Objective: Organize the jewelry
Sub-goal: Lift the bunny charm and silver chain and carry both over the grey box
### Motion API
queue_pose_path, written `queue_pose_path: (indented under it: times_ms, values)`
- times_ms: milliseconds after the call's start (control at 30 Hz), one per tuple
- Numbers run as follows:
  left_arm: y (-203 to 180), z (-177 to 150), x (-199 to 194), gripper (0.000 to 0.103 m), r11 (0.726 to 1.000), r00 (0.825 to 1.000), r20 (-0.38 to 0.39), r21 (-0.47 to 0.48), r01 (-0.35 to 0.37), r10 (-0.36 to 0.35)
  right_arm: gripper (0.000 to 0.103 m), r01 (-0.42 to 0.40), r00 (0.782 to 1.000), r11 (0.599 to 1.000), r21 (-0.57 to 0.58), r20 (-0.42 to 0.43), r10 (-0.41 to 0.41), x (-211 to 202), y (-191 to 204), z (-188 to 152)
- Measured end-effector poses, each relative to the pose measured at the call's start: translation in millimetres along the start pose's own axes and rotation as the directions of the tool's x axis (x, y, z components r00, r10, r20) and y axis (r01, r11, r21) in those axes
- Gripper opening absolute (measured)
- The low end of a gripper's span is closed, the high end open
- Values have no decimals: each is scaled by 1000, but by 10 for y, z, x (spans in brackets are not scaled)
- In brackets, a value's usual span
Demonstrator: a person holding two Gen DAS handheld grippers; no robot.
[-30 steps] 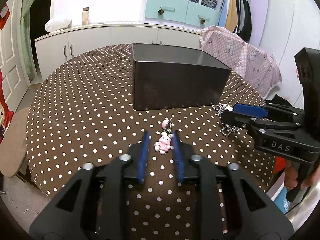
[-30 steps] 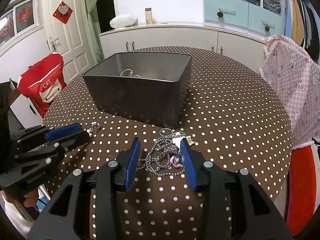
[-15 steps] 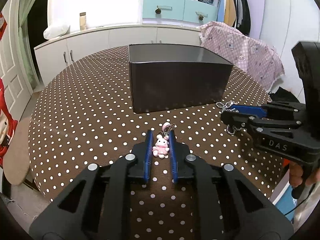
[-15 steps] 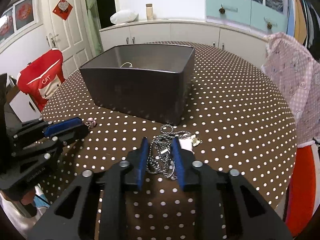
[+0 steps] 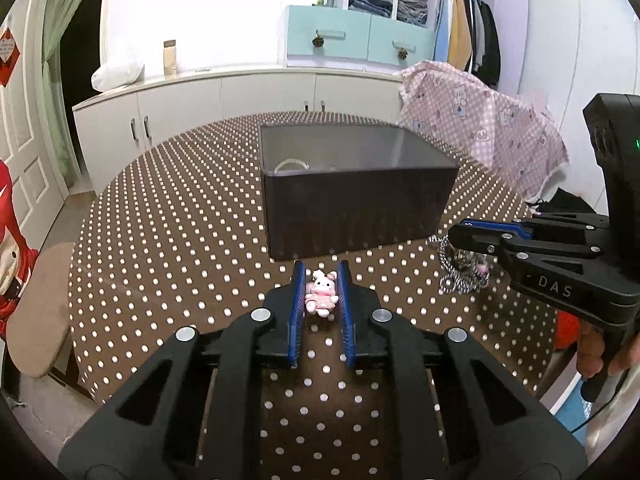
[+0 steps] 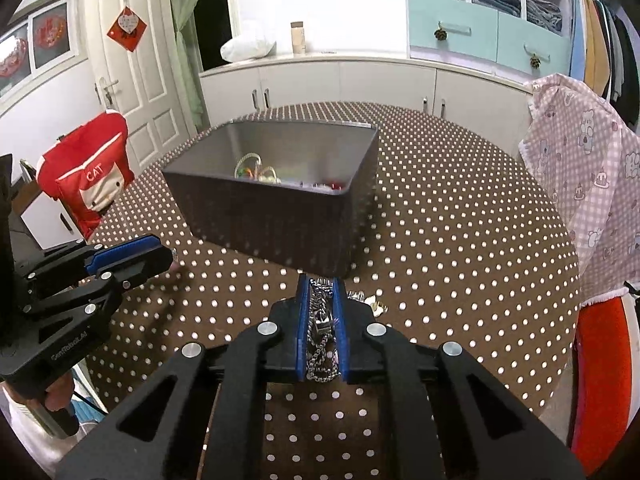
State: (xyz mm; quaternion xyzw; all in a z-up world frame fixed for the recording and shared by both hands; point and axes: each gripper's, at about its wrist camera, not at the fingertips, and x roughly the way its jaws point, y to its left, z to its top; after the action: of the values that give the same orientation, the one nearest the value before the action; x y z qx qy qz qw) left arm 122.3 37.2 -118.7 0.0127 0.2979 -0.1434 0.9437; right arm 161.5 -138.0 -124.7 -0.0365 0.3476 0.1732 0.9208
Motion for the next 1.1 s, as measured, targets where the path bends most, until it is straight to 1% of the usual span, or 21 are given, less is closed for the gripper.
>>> queue_pose_path:
  times_ms: [167,300,333,367,600,800,867,1100]
  values:
    - [12,107,-61,16,1000,999,34,-1,2,-2,10,-19,999,1000,9,38,19,-116,-32,93]
    - [32,217,-105,16,1000,998,61,3,1,-1,10,-13,997,1000,0,77,13,-229,-43,213]
    - [36,238,-116,16,1000,998,69,4,2,-2,2,-17,996,1000,-3,85,17,-254,-45,240]
    - [38,272,-132,16,1000,997,78,3,4,-5,2,-22,995,1000,-5,93,22,-283,-45,276]
    - [78,461,-225,16,1000,991,131,7,21,-22,2,-14,989,999,-40,145,20,-412,4,452]
    - [108,574,-303,16,999,987,160,10,30,-31,2,-13,984,999,-52,176,22,-497,32,572]
    - [108,623,-322,16,1000,985,168,13,25,-27,2,-12,981,998,-59,194,23,-552,48,634]
    - [104,868,-394,16,999,978,202,28,45,-49,2,-9,969,996,-91,245,31,-691,85,861]
